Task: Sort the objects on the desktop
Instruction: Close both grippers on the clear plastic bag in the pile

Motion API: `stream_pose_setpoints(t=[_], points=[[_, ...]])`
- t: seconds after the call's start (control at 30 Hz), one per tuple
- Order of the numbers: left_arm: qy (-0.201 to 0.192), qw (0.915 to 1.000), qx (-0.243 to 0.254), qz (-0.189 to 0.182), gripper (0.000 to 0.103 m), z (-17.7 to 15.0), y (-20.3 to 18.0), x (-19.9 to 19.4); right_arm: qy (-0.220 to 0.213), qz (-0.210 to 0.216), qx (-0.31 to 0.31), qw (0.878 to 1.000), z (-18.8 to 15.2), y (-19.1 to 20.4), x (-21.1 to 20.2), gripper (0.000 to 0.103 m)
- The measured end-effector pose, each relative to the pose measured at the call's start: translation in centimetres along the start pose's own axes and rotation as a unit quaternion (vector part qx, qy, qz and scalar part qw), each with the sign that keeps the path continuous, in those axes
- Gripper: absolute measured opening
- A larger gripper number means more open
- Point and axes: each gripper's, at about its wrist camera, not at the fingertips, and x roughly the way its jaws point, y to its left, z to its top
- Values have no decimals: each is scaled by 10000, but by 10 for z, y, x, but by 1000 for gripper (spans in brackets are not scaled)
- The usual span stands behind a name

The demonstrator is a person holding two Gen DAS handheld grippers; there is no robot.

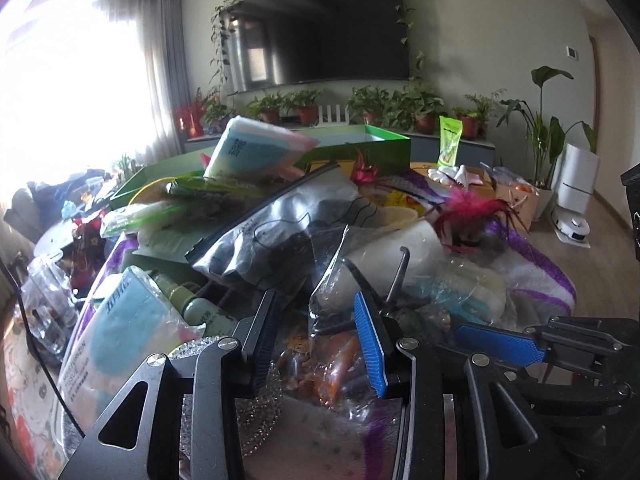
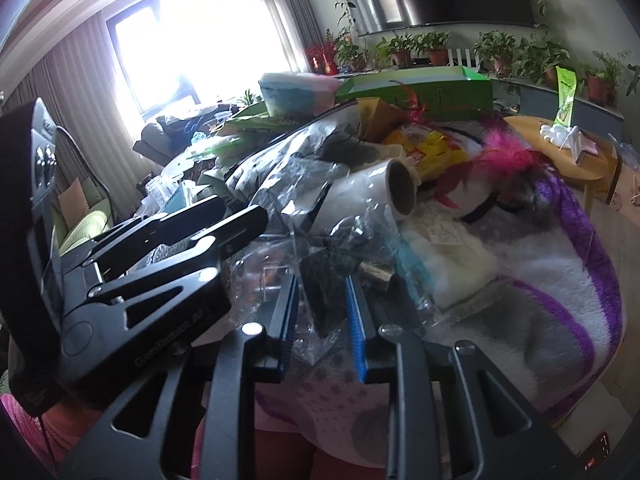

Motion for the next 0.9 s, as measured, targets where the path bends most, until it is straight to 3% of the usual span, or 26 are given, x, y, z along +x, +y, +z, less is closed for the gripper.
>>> stream_pose_setpoints(t=[0.13, 0.27, 0.4, 0.9], points=[[113, 9999, -45, -101, 37, -2, 1, 7, 77, -17, 51, 10000, 0, -2, 7, 25], [245, 9987, -171, -423, 24, -4, 0, 11, 124, 62, 87, 9999, 0, -4, 12, 17], [104, 9994, -42, -337, 16, -1, -6, 4, 84, 47, -22, 10000, 3, 0, 9, 12], [-461, 9982, -21, -384, 15, 28, 0, -30, -435, 63, -379, 9983, 27, 16, -28, 11]])
